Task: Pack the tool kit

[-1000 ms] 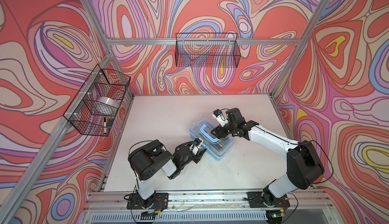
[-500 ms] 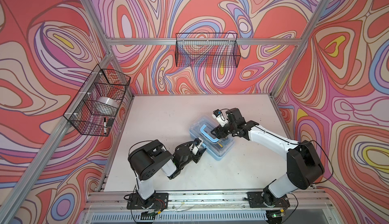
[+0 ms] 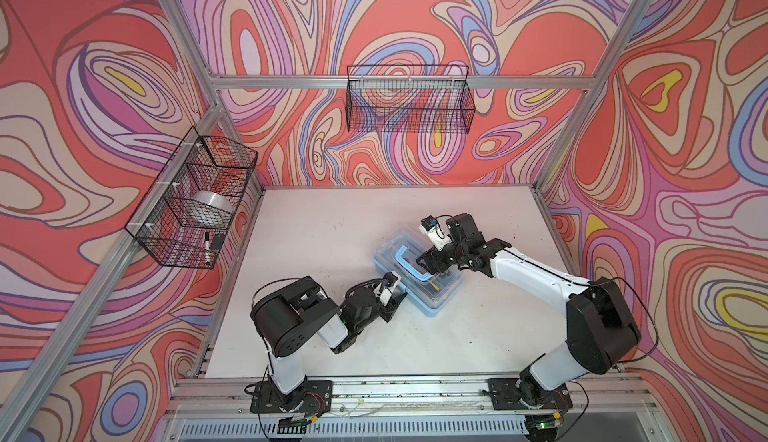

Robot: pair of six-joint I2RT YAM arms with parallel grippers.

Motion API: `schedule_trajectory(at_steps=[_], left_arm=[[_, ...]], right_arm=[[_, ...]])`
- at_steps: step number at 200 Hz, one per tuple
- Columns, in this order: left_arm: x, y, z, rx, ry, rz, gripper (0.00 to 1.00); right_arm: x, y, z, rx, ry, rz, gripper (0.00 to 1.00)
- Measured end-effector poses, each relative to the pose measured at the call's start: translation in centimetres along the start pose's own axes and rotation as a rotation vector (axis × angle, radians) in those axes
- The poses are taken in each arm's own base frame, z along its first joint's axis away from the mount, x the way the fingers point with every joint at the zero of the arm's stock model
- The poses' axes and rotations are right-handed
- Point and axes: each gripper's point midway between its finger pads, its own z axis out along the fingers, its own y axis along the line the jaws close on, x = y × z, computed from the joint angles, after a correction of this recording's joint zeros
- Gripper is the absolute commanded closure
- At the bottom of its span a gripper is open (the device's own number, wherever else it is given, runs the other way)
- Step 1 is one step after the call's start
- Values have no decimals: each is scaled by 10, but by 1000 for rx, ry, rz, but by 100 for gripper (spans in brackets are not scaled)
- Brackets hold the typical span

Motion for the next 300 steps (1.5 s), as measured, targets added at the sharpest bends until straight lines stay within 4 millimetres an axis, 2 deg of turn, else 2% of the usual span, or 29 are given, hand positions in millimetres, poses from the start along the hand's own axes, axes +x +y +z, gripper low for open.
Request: schedule_trajectory(at_steps=[168, 300], left_arm=[[0, 2, -10, -14, 68, -8, 65], [-1, 3, -11, -16, 159, 1, 66]], right_arm=[[-1, -1, 1, 4, -14, 8, 35], [-1, 0, 2, 3, -17, 8, 37]])
